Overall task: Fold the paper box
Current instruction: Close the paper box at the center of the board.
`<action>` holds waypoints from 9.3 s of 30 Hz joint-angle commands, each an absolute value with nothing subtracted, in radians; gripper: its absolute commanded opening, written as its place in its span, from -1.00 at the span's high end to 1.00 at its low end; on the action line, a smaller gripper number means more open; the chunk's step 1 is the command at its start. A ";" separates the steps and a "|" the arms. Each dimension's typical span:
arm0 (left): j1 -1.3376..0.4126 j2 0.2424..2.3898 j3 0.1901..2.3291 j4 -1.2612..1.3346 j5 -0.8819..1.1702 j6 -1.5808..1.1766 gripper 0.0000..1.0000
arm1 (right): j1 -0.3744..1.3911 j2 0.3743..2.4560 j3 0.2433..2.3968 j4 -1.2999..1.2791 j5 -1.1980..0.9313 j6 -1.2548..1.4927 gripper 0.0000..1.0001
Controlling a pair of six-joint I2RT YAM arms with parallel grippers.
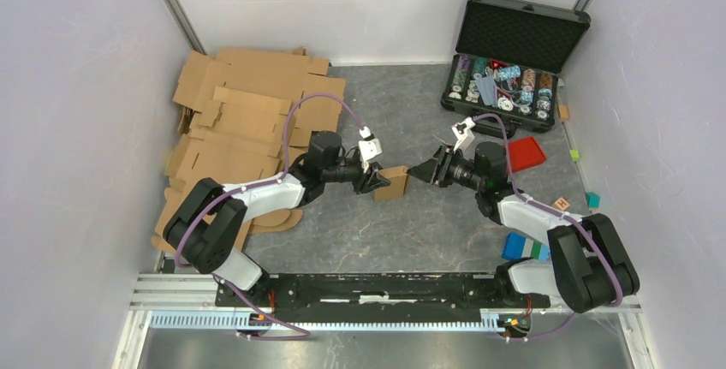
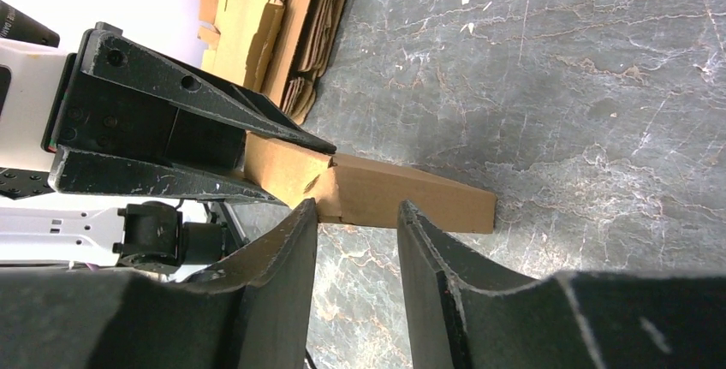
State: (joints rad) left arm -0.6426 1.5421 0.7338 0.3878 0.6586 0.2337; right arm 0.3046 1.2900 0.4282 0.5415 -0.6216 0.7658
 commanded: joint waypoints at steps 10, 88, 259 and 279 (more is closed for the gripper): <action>-0.641 1.573 0.732 0.266 0.644 0.264 0.40 | 0.292 1.275 0.440 0.477 -0.518 0.686 0.30; -0.660 1.552 0.737 0.246 0.693 0.273 0.43 | 0.637 1.216 -0.057 1.391 -0.126 -0.057 0.25; -0.983 1.520 0.888 0.167 -0.236 -0.885 0.80 | 0.753 1.367 0.028 1.304 -0.006 0.095 1.00; -0.979 1.479 0.800 0.179 -0.252 -0.867 0.52 | 0.746 1.372 0.014 1.334 0.012 0.100 1.00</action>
State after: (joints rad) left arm -0.9794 1.4960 0.8463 0.2428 -0.2325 -0.9161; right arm 0.7464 1.3781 0.0353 1.3315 0.0116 0.1005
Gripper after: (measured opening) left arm 0.231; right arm 0.006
